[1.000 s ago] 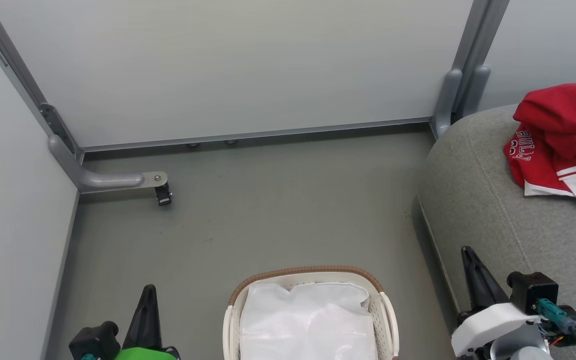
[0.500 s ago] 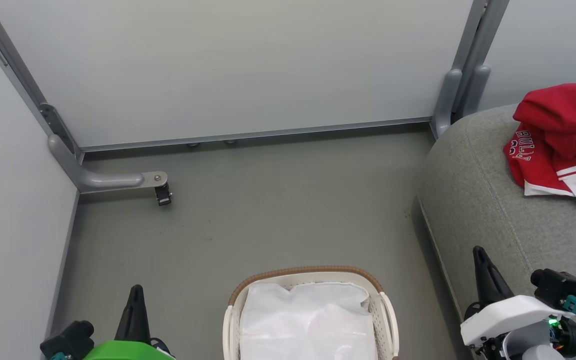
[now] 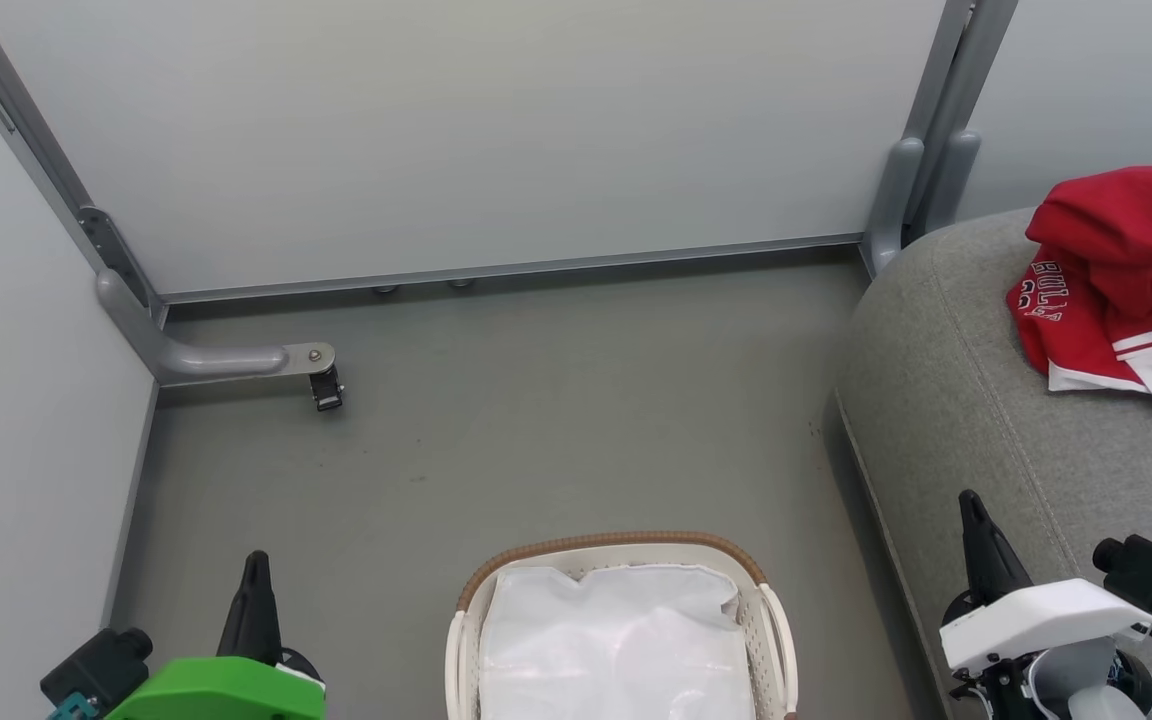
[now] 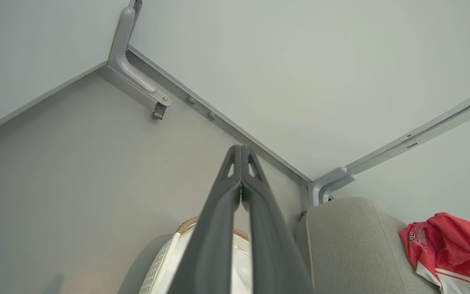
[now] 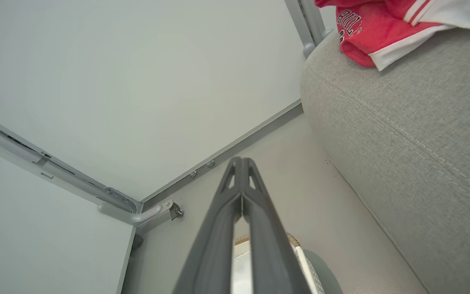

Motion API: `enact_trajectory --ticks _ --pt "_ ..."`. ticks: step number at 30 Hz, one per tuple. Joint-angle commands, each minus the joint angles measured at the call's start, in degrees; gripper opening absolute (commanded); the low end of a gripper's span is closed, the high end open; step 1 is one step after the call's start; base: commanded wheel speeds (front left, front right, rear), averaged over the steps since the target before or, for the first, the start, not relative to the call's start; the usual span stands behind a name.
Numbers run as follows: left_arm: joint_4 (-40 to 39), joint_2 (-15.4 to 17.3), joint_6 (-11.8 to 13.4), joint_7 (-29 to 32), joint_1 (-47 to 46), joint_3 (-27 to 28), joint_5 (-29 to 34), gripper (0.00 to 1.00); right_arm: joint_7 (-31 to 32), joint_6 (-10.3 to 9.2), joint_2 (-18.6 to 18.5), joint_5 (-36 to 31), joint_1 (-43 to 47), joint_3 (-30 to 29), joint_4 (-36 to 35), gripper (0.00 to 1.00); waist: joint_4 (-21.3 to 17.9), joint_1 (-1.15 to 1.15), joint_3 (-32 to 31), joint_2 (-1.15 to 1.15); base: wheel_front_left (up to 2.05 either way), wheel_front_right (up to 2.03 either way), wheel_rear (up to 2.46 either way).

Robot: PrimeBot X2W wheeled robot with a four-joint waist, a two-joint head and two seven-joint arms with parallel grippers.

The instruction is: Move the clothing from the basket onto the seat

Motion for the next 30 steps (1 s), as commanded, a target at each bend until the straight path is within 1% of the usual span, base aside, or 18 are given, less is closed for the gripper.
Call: enact_trajectory --ticks 1,15,30 --pt "-0.97 0.15 -0.36 0.51 -1.8 0.62 -1.94 0.0 0.49 -0.02 -0.35 2.18 -1.55 -0.36 -0.96 0.0 0.0 0.0 0.0 0.18 0.0 0.0 0.0" --pt "-1.23 0.17 -0.89 3.27 -3.14 2.26 -11.24 0.0 3.22 -0.03 -0.44 13.02 -1.98 -1.25 -1.2 0.0 -0.02 0.0 0.02 0.26 0.0 0.0 0.0" --pt "-1.46 0.19 -1.36 5.78 -4.35 3.74 -19.78 0.0 5.72 -0.04 -0.5 22.87 -2.43 -2.06 -1.41 0.0 -0.04 0.0 0.04 0.33 0.0 0.0 0.0"
